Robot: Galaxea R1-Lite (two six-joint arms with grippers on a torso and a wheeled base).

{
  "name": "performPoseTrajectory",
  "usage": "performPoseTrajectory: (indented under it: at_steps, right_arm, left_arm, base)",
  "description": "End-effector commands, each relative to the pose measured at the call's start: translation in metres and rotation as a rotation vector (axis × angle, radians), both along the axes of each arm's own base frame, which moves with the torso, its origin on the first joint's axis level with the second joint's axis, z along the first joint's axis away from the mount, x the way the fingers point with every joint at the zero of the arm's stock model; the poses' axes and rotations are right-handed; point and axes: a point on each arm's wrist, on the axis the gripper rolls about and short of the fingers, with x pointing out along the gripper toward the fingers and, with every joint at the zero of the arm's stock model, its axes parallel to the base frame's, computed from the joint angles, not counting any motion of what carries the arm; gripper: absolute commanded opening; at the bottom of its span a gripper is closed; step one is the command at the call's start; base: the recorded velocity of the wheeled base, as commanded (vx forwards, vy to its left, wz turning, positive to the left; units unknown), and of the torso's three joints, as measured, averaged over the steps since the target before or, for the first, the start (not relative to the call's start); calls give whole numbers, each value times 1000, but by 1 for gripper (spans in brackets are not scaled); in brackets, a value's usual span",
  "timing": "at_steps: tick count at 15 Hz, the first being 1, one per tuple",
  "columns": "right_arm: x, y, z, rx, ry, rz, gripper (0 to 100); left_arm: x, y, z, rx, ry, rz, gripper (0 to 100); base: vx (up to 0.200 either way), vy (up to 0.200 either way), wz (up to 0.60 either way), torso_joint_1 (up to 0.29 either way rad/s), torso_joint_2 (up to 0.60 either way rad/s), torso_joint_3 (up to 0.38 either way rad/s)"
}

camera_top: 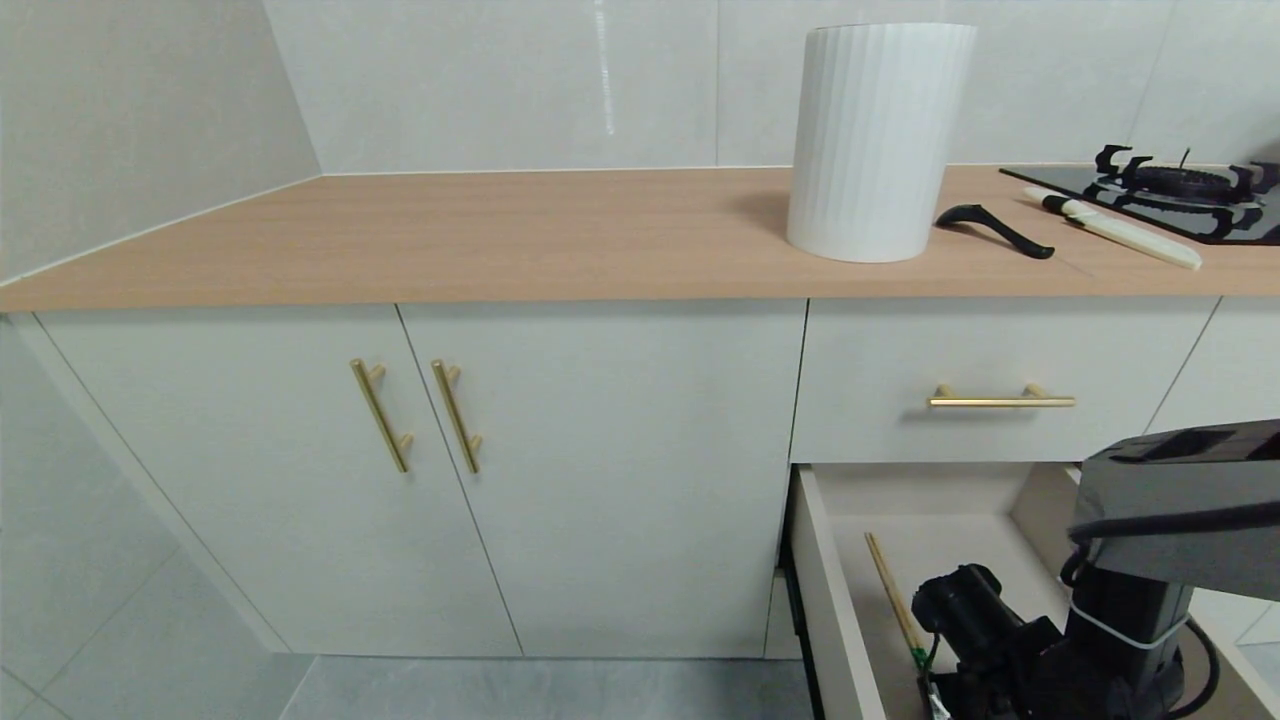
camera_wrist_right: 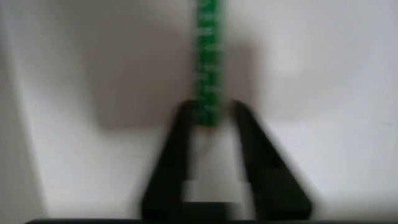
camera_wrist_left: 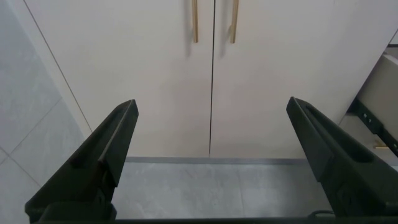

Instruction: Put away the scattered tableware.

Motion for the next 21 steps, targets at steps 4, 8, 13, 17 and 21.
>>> performPoseTrajectory:
  at_steps: [4, 8, 13, 17, 21]
  right_arm:
    - [-1, 0, 4, -16, -26, -5, 100]
    - [-6, -2, 48, 45, -152, -4, 100]
    - [-42, -19, 159, 117, -493, 111, 100]
    - [-81, -38, 218, 117, -653, 174, 100]
    - [-124, -58, 269, 162, -763, 221, 100]
  left_arm:
    - [0, 0, 0, 0, 0, 1, 100]
    - [0, 0, 0, 0, 0, 1, 100]
    - [0, 0, 0, 0, 0, 0, 100]
    - [0, 0, 0, 0, 0, 1, 100]
    - [0, 0, 0, 0, -2, 1, 100]
  base:
    - [0, 0, 0, 0, 0, 0]
    - [0, 0, 0, 0, 0, 0]
    - [0, 0, 0, 0, 0, 0]
    - [0, 0, 0, 0, 0, 0]
    - [0, 0, 0, 9, -142, -196]
